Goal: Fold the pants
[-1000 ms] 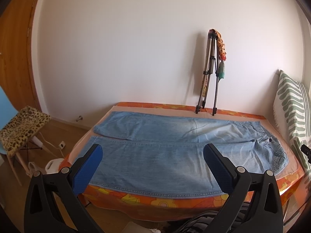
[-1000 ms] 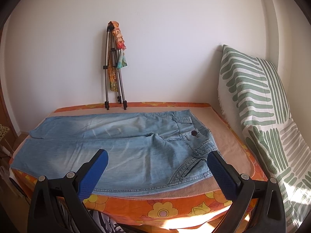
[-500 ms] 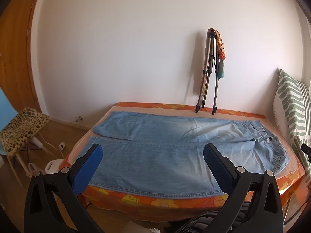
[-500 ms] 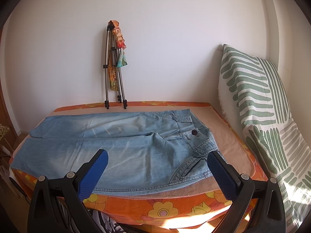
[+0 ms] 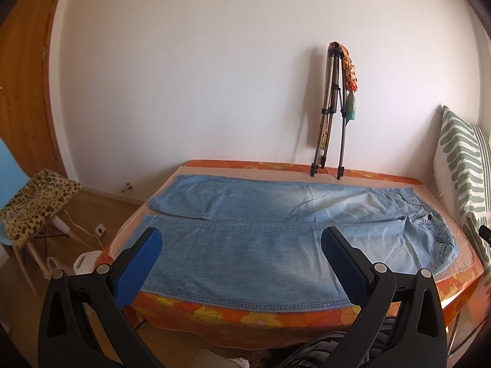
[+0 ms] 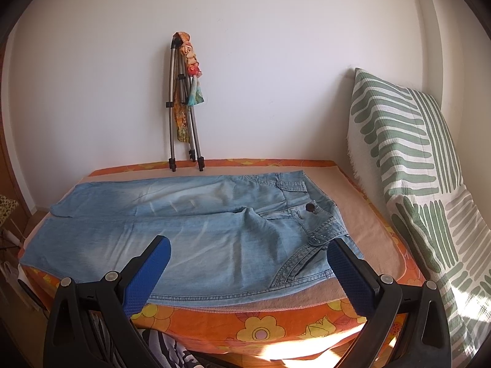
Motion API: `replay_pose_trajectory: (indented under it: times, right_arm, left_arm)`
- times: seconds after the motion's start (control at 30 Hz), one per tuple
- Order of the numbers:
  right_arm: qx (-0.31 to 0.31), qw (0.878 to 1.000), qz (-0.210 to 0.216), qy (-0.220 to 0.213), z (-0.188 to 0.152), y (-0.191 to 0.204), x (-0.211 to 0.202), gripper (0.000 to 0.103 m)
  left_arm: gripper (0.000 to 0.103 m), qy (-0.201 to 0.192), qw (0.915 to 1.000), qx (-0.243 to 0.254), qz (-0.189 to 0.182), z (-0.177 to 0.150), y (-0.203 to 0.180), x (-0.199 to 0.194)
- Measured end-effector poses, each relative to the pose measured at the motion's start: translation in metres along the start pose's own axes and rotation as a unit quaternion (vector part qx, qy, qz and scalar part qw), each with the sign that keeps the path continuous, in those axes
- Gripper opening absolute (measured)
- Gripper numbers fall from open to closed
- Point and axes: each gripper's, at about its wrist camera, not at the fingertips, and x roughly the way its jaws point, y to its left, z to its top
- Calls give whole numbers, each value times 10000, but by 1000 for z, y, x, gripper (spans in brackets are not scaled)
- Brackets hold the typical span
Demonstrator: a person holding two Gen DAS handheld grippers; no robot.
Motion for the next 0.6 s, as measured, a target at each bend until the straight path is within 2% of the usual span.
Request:
replay_pose_trajectory:
  times: [0.37, 0.6]
  right_arm:
    - [-105, 9999, 52, -36, 2, 6, -5, 103]
    - [-351, 9990, 258, -123, 7, 19, -12, 102]
  left_arm:
    - [103, -59, 10000, -34, 68, -1, 7, -4]
    - [103, 1, 9998, -200, 70, -5, 27, -6]
